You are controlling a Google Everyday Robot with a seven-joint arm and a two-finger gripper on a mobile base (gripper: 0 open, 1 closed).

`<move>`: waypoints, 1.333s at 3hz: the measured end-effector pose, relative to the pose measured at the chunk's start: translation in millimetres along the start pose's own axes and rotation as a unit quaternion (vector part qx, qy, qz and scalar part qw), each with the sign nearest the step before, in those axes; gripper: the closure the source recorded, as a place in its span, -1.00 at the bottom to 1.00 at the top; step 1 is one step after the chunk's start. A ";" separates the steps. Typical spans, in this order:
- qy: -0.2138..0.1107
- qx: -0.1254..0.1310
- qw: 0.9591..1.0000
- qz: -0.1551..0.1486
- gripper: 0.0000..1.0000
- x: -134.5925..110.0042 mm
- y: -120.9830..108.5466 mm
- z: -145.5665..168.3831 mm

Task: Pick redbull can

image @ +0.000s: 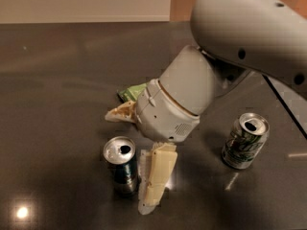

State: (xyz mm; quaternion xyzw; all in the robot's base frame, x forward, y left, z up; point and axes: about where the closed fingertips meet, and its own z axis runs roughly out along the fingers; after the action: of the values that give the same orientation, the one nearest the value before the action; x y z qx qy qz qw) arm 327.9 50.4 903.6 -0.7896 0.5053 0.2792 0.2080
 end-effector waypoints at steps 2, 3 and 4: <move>-0.003 -0.017 1.000 -0.007 -0.19 -6.1 1.5 9.2; -0.005 -0.017 1.000 -0.002 0.26 -8.2 -0.8 3.3; -0.002 -0.005 1.000 0.010 0.72 -8.9 -10.6 -14.9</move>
Offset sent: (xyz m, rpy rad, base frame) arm -0.0052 0.0103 -0.0064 -0.0045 0.0436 0.0434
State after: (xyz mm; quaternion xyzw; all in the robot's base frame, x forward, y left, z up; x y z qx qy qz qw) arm 338.1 51.6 921.2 -0.7850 0.5110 0.2859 0.2023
